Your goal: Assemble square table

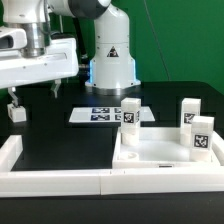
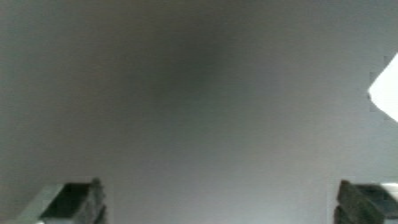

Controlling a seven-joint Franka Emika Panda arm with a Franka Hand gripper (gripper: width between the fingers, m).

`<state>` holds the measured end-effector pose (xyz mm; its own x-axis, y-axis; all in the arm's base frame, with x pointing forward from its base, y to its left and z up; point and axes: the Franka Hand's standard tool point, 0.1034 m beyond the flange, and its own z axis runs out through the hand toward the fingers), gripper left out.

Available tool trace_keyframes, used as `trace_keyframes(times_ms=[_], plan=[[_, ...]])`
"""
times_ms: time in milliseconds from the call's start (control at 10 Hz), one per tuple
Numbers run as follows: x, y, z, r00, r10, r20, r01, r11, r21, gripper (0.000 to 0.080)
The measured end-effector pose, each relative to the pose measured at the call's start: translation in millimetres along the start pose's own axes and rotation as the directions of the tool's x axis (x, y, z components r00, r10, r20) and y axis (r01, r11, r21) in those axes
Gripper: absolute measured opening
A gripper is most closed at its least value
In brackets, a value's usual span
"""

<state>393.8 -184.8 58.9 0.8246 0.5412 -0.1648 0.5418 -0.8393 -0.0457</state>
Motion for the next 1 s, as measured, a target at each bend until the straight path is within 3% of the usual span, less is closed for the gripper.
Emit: trace_keyframes(times_ms=[100, 300, 800, 900, 1000], plan=[[-8.2, 4.7, 6.3, 0.995, -0.029, 0.094, 0.028, 1.0, 0.014, 0.0649], [-24.0, 9.2, 16.2, 0.97, -0.008, 0.241, 0.006, 1.0, 0.01, 0.0649], [-17.8, -2.6, 21.0, 0.882, -0.014, 0.47, -0.013, 0.998, 0.055, 0.0649], [-21.0, -0.1, 26.1, 0.855, -0.031, 0.517, 0.003, 0.999, 0.054, 0.0649], [-38.7, 7.4, 35.8, 0.835, -0.034, 0.55, 0.011, 0.999, 0.046, 0.0649]])
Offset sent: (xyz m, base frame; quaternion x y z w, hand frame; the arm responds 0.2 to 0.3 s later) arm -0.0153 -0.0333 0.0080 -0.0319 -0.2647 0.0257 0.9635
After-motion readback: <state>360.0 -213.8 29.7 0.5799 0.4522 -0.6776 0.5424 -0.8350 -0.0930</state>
